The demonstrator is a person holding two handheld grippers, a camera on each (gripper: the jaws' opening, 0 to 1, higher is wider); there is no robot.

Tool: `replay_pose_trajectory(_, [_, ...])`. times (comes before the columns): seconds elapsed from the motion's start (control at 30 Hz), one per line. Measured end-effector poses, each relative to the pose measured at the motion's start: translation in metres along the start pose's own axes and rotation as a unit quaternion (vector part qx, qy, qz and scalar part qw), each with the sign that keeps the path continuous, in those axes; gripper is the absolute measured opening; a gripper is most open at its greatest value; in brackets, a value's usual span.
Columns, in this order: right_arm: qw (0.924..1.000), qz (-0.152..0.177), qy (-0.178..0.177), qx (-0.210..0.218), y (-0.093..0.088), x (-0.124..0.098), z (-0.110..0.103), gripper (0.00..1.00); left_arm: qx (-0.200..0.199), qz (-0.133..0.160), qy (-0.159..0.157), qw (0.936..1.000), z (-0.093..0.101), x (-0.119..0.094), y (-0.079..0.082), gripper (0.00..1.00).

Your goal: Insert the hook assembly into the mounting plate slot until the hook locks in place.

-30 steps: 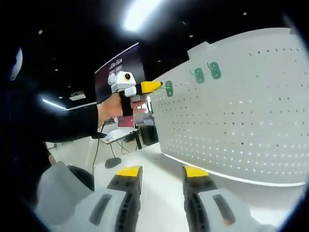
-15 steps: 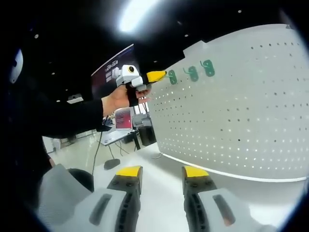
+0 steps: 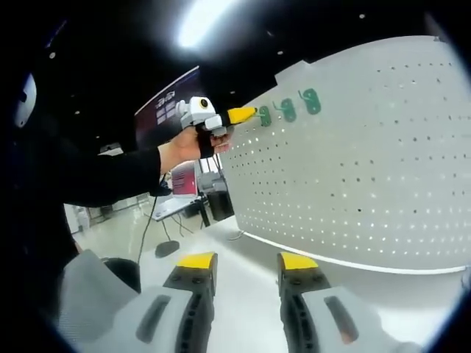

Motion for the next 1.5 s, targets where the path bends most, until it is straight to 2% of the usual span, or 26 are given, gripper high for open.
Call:
replay_pose_trajectory(0.67, [1.0, -0.001, 0.001, 0.003, -0.001, 0.0004, -0.0007, 0.3, 0.004, -0.008, -0.009, 0.9999, -0.0066, 0.0002, -0.0018, 0.02])
replay_pose_trajectory(1.1, [1.0, -0.002, 0.006, 0.003, -0.001, 0.0001, -0.0014, 0.3, 0.002, -0.013, 0.001, 0.9999, -0.0054, 0.0009, -0.0051, 0.02])
replay_pose_trajectory(1.33, [1.0, -0.001, 0.007, 0.003, -0.0008, -0.0001, -0.001, 0.3, 0.022, -0.009, 0.015, 0.9996, -0.0004, 0.0013, -0.0046, 0.04])
replay_pose_trajectory(1.4, [1.0, -0.001, 0.008, 0.003, -0.0009, 0.0, -0.0014, 0.3, 0.018, -0.007, 0.02, 0.9996, -0.0005, 0.0003, -0.0037, 0.06])
replay_pose_trajectory(1.5, [0.9999, -0.001, 0.01, 0.002, -0.0008, 0.0005, -0.0023, 0.3, 0.009, -0.003, 0.031, 0.9995, -0.0006, -0.0016, -0.0025, 0.18])
Point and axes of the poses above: the point that each gripper's makers call its tool centre point, and the gripper's own axes: x roughly forward along the fingers, z roughly to its right, y roughly out of its top, the point moved 9 cm from there along -x, roughly backward along the fingers, and after that the axes turned 9 degrees about x, right-handed, at the moved point
